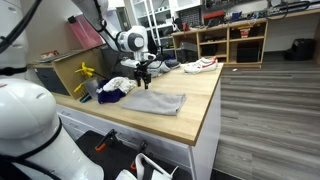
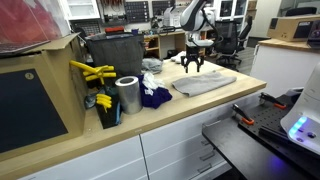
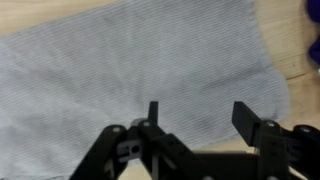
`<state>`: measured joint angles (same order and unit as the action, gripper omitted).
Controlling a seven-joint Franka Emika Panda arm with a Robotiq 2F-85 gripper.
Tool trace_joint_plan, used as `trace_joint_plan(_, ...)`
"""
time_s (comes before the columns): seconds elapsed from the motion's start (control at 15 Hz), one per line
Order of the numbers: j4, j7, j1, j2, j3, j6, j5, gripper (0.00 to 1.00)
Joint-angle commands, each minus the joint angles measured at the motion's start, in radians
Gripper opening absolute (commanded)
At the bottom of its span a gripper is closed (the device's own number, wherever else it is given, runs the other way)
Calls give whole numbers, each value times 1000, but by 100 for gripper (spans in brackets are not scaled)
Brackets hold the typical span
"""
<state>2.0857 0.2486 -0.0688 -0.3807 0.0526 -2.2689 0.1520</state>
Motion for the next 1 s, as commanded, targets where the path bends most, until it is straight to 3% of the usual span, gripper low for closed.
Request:
trace_joint_plan(0.0, 0, -166, 85, 5, -20, 90, 33, 100)
trace_joint_plan(0.4, -30, -330, 157, -47, -62, 119, -9, 100)
trace_joint_plan(0.93, -47, -369, 166, -82, -95, 113, -113, 100)
